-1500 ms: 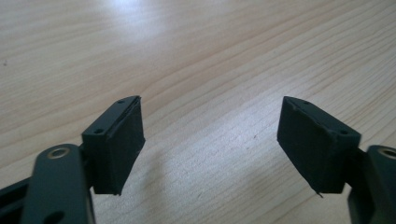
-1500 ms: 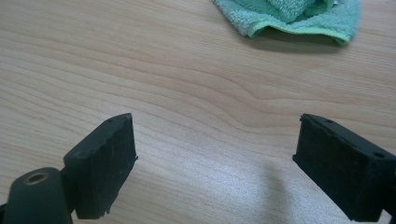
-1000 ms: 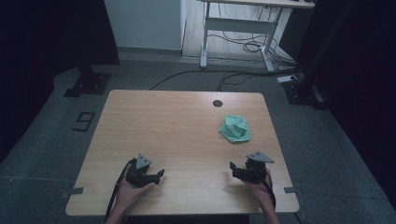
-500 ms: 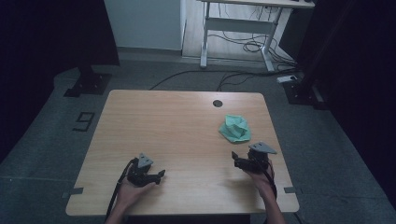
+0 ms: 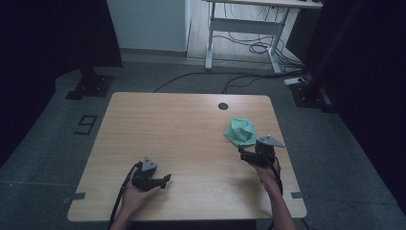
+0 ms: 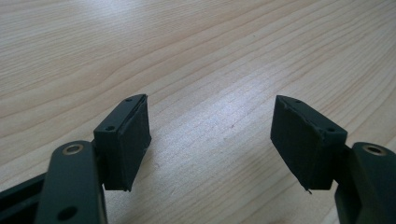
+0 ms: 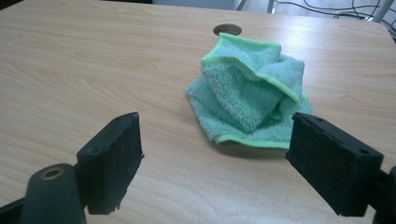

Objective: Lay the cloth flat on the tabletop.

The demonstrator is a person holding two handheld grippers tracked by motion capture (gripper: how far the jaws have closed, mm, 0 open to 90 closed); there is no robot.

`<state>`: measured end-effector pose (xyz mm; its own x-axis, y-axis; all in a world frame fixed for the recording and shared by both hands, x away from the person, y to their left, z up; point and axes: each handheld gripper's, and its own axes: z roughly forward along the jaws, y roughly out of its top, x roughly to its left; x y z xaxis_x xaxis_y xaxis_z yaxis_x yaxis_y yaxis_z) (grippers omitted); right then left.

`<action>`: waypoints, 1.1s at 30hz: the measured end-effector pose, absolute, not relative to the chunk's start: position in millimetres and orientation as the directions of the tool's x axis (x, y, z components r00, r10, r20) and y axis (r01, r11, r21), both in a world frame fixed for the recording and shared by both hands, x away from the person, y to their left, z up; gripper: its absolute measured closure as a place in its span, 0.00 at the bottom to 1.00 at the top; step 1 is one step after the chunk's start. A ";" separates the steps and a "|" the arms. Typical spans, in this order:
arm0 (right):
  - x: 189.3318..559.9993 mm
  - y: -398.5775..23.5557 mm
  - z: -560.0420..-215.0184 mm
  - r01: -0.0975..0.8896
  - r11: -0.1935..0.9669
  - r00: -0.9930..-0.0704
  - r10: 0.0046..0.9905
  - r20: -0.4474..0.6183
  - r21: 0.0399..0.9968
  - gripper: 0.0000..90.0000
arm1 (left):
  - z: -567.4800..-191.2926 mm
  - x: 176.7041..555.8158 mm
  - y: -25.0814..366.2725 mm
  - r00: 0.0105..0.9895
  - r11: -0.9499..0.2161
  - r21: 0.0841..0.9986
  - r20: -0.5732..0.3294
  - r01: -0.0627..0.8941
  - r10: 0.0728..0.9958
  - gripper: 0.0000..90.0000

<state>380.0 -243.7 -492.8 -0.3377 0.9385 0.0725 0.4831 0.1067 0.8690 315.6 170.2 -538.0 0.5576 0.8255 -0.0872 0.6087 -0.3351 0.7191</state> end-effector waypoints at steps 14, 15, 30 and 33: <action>409.1 -244.8 -498.6 0.513 0.107 -0.347 0.934 0.091 0.852 0.15 | -538.6 316.2 185.1 0.524 -0.295 0.727 -0.103 0.620 0.846 0.32; 411.6 -244.4 -499.8 0.517 0.117 -0.346 0.935 0.082 0.848 0.15 | -538.7 316.3 185.1 0.524 -0.296 0.727 -0.103 0.619 0.845 0.32; 444.9 -246.8 -510.1 0.530 0.128 -0.322 0.945 0.059 0.838 0.16 | -539.2 316.6 186.4 0.521 -0.289 0.728 -0.109 0.622 0.846 0.33; 450.4 -249.4 -507.5 0.538 0.130 -0.317 0.947 0.057 0.833 0.17 | -540.1 316.9 185.4 0.523 -0.292 0.726 -0.109 0.623 0.845 0.33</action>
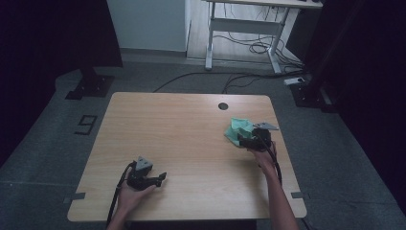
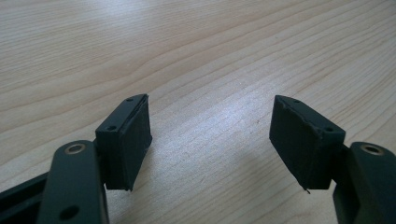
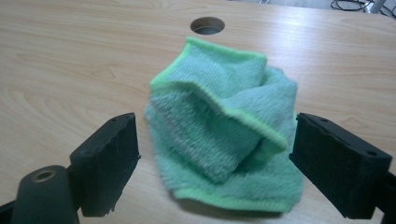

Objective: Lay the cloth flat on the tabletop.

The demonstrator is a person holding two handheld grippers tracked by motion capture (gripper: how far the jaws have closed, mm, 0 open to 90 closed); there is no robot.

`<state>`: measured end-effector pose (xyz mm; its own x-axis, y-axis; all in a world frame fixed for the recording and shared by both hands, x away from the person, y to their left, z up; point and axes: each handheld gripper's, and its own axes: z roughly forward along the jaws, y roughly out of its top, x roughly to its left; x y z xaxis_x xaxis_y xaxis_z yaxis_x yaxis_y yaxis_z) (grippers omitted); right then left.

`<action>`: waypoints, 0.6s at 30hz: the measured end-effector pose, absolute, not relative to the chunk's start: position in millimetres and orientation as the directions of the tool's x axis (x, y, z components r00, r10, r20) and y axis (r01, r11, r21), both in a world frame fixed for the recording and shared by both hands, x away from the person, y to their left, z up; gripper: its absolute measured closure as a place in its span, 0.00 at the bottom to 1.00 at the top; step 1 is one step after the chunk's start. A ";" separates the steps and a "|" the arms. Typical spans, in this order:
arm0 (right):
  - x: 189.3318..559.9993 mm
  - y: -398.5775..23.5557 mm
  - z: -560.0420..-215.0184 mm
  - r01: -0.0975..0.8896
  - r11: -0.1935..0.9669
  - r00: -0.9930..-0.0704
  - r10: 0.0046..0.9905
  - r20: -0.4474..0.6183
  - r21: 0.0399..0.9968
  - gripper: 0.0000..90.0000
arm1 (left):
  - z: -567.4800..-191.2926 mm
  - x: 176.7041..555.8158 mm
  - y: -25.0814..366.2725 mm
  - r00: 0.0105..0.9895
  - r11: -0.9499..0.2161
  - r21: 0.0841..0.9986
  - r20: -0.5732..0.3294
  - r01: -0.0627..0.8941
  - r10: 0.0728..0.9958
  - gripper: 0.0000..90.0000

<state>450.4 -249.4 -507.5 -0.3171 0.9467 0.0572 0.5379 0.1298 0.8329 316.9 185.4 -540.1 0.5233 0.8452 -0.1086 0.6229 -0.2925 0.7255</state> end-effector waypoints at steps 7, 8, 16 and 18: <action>468.1 -252.5 -511.3 0.544 0.125 -0.315 0.947 0.064 0.830 0.17 | -541.6 316.3 187.7 0.522 -0.293 0.723 -0.109 0.626 0.846 0.34; 470.9 -252.0 -513.6 0.550 0.127 -0.316 0.947 0.065 0.826 0.17 | -541.7 316.2 188.1 0.520 -0.292 0.724 -0.108 0.626 0.847 0.34; 489.6 -245.9 -532.2 0.601 0.164 -0.305 0.952 0.035 0.782 0.25 | -542.5 315.8 191.3 0.515 -0.287 0.724 -0.108 0.627 0.851 0.34; 492.9 -245.7 -535.9 0.609 0.163 -0.300 0.953 0.036 0.776 0.29 | -542.8 316.1 192.1 0.514 -0.286 0.724 -0.110 0.628 0.851 0.34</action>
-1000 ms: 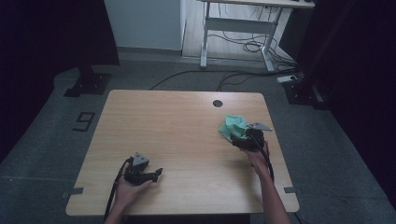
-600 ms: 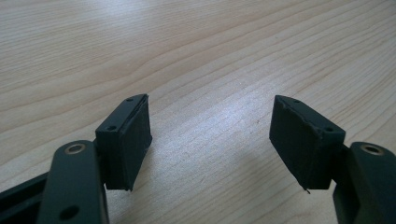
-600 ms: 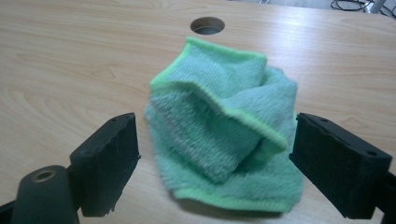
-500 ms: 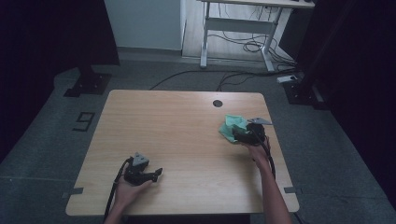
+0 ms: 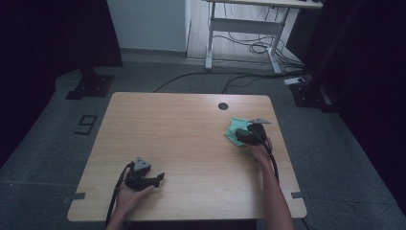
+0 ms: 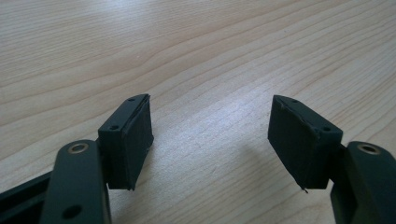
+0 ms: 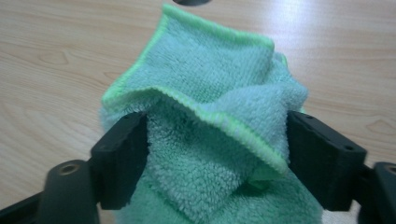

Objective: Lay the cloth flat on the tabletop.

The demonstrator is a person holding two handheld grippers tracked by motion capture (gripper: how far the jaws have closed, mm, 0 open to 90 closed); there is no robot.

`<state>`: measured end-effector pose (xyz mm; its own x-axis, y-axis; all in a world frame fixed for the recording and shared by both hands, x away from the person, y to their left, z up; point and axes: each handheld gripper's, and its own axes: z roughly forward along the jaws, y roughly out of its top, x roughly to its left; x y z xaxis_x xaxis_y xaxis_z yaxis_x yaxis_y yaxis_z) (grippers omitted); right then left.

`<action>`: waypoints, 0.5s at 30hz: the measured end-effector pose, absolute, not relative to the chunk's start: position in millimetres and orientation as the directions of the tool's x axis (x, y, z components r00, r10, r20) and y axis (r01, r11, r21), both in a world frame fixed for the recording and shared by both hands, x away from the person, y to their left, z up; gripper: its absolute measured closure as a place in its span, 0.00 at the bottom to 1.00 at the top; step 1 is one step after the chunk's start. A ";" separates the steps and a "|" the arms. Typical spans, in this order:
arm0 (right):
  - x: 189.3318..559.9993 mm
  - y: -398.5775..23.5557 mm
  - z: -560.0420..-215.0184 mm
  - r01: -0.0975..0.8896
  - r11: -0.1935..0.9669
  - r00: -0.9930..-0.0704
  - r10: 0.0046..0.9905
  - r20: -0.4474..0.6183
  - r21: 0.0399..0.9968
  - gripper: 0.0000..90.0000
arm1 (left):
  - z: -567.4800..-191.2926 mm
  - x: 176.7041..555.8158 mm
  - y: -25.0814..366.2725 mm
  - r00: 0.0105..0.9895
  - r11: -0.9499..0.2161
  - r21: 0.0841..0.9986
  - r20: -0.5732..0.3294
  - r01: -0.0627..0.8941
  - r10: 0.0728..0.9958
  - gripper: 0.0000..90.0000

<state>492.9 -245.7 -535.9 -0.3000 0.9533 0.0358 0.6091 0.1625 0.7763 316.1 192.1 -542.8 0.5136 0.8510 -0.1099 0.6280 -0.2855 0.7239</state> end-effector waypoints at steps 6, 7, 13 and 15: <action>497.8 -248.1 -545.2 0.627 0.121 -0.282 0.956 0.080 0.770 0.46 | -541.8 316.0 194.0 0.512 -0.283 0.728 -0.108 0.625 0.852 0.34; 497.8 -248.1 -545.2 0.627 0.121 -0.282 0.956 0.080 0.770 0.46 | -541.8 316.0 194.0 0.512 -0.283 0.728 -0.108 0.625 0.852 0.34; 496.9 -249.2 -544.1 0.631 0.118 -0.287 0.954 0.090 0.767 0.76 | -541.0 315.4 195.1 0.514 -0.283 0.730 -0.108 0.622 0.851 0.34; 496.8 -250.2 -543.9 0.629 0.123 -0.295 0.951 0.090 0.768 0.80 | -540.8 315.3 195.0 0.514 -0.284 0.730 -0.107 0.621 0.851 0.34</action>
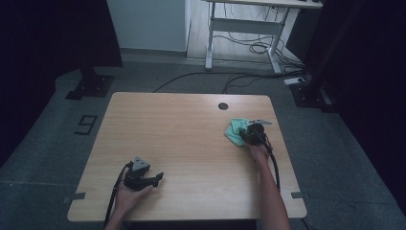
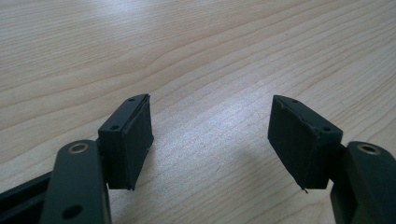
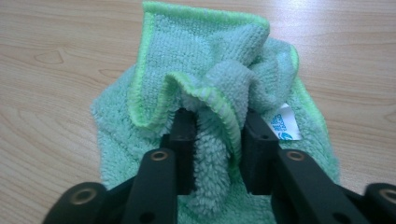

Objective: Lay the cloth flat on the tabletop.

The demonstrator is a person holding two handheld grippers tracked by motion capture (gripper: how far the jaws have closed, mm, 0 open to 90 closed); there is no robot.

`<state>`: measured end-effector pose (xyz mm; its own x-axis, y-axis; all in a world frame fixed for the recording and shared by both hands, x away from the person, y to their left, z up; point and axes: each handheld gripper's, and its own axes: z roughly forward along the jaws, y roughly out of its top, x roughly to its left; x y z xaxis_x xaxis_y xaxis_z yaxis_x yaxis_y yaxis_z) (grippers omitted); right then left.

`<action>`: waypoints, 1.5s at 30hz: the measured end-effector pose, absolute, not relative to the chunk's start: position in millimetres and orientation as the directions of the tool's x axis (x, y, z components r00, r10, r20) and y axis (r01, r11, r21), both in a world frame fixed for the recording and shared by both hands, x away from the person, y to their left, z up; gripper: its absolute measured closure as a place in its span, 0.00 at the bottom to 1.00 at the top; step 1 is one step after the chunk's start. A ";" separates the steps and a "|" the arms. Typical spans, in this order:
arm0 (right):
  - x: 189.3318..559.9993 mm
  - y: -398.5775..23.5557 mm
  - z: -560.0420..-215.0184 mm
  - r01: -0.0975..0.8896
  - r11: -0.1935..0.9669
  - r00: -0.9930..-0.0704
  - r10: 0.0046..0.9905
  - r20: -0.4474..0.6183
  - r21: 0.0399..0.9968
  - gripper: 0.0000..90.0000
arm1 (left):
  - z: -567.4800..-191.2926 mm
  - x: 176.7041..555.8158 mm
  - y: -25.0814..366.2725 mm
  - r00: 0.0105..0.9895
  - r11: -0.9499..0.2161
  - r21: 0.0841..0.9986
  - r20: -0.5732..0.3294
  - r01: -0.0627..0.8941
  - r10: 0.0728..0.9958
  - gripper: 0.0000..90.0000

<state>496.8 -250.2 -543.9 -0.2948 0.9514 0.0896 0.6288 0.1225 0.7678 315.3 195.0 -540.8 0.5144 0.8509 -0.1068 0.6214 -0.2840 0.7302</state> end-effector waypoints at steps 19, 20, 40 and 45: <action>465.2 -259.0 -513.8 0.528 0.059 -0.403 0.896 0.188 0.847 0.87 | -537.6 315.0 198.2 0.509 -0.270 0.739 -0.113 0.617 0.853 0.34; 463.8 -258.7 -512.1 0.522 0.057 -0.409 0.892 0.192 0.851 0.87 | -537.5 315.2 198.6 0.509 -0.270 0.740 -0.112 0.616 0.854 0.34; 429.5 -253.3 -465.1 0.390 -0.007 -0.505 0.834 0.220 0.921 0.88 | -538.4 316.5 199.5 0.503 -0.262 0.739 -0.118 0.620 0.857 0.34; 414.2 -243.5 -447.0 0.338 0.000 -0.556 0.807 0.200 0.941 0.88 | -537.8 316.6 200.2 0.501 -0.258 0.740 -0.122 0.621 0.857 0.34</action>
